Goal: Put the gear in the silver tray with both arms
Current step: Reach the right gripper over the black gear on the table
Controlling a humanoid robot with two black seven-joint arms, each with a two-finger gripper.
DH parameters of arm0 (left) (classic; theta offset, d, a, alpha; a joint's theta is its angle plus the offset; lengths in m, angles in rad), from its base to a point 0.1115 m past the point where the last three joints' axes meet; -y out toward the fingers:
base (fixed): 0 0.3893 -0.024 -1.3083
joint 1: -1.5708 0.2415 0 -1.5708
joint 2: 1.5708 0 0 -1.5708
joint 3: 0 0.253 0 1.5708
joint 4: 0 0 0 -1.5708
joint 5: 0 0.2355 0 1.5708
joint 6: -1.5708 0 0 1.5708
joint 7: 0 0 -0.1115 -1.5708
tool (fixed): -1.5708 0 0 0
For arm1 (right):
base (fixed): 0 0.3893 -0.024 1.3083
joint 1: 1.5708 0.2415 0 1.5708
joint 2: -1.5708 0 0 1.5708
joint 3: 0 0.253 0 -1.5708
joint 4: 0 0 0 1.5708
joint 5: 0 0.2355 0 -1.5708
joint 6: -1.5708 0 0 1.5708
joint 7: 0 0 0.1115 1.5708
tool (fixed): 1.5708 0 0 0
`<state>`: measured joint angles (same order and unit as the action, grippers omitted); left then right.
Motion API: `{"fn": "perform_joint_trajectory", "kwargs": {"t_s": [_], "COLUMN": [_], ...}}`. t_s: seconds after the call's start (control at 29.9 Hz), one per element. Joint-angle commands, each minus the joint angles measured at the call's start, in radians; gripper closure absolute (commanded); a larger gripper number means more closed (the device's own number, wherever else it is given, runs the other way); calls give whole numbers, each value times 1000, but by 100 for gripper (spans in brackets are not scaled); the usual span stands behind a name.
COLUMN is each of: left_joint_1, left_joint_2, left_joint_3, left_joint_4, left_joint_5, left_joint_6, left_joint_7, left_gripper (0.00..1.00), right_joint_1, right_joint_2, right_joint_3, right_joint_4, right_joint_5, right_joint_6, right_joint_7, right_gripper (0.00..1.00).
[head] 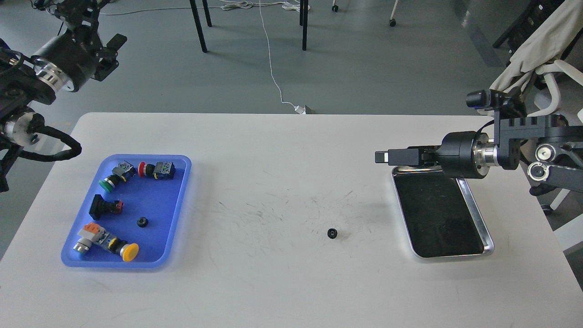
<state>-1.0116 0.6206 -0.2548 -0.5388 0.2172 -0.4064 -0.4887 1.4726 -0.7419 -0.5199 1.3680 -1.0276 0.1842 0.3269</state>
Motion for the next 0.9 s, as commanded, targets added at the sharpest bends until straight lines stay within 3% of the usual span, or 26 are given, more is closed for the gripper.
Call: {"fn": "perform_joint_trajectory", "kwargs": {"t_s": [0.0, 0.1, 0.23, 0.37, 0.87], "left_joint_1": [47, 83, 108, 117, 125], "left_joint_2": [34, 56, 82, 93, 94], "left_joint_3": [-18, -41, -53, -55, -86], "left_joint_4": [0, 0, 0, 2, 7], "left_joint_5": [-51, -78, -87, -93, -95], "left_joint_6": [-31, -46, -51, -52, -54], "left_joint_7": [0, 0, 0, 0, 0], "left_gripper": [2, 2, 2, 2, 2], "right_joint_1": [34, 40, 54, 97, 143], "right_joint_2": [65, 131, 220, 309, 559], "right_joint_3": [-66, -83, -126, -209, -298], "right_joint_4": [-9, -62, -135, -148, -234], "right_joint_5": [-153, -193, -219, -265, -371], "right_joint_6": [0, 0, 6, 8, 11], "right_joint_7": [33, 67, 75, 161, 162], "right_gripper": [2, 2, 2, 2, 2]}}
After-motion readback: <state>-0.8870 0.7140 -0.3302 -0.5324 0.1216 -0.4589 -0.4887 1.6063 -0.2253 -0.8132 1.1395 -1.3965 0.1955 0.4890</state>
